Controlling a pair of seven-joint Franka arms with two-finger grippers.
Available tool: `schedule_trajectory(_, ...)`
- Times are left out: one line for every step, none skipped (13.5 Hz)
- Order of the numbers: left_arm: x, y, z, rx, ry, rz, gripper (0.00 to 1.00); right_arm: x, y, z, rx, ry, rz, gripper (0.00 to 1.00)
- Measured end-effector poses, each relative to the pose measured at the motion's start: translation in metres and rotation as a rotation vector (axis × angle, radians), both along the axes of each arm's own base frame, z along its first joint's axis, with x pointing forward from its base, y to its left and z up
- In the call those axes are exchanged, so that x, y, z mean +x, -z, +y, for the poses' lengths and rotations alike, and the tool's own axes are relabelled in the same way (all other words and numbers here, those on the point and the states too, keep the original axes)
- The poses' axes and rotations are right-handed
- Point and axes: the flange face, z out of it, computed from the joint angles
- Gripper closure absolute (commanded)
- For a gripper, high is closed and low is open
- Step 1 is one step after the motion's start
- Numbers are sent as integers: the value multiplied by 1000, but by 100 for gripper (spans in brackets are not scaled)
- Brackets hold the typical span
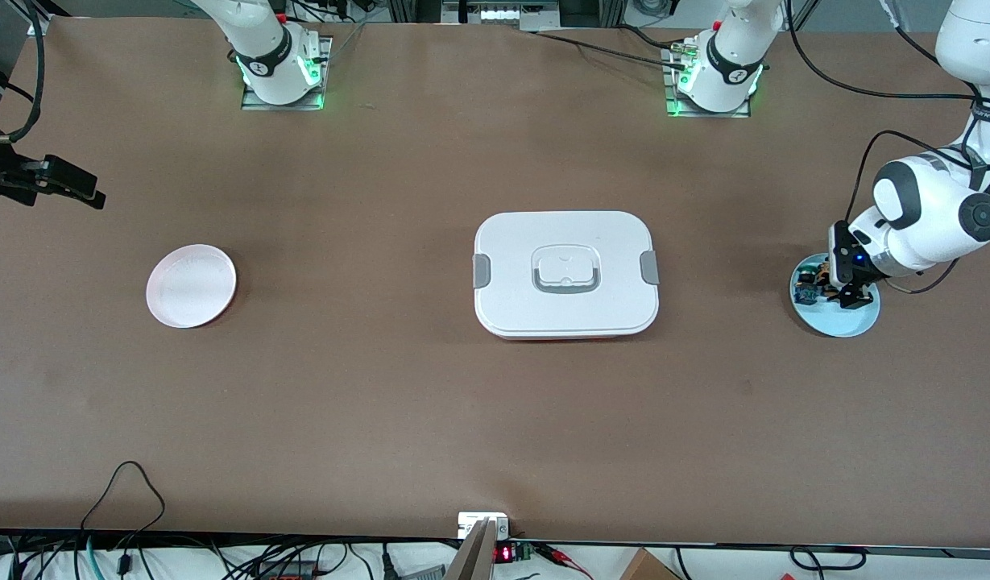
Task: Transfer orange switch to right arm and place
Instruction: 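Lift the switch with the left gripper while the right gripper approaches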
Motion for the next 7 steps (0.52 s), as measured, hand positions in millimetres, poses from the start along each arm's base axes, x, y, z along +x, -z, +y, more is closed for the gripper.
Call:
schedule_trajectory(0,0,0,0,0,0,25,0,0,0,0,0,-1,0)
schedule_trajectory(0,0,-1,-1,1,0,32,0,0,0,0,0,-1,0)
schedule_trajectory(0,0,-1,-1,1,0,41,0,0,0,0,0,-1,0)
schedule_trajectory(1,-1,0,0,1,-3,59,0,0,0,0,0,-1,0)
schedule_trajectory(1,-1,0,1,0,-5,71,0,0,0,0,0,-1,0)
schedule_trajectory(1,-1,1,2,-2,-7,82,0,0,0,0,0,-1,0)
schedule_trajectory(1,-2,2,2,-3,-9,90,0,0,0,0,0,-1,0)
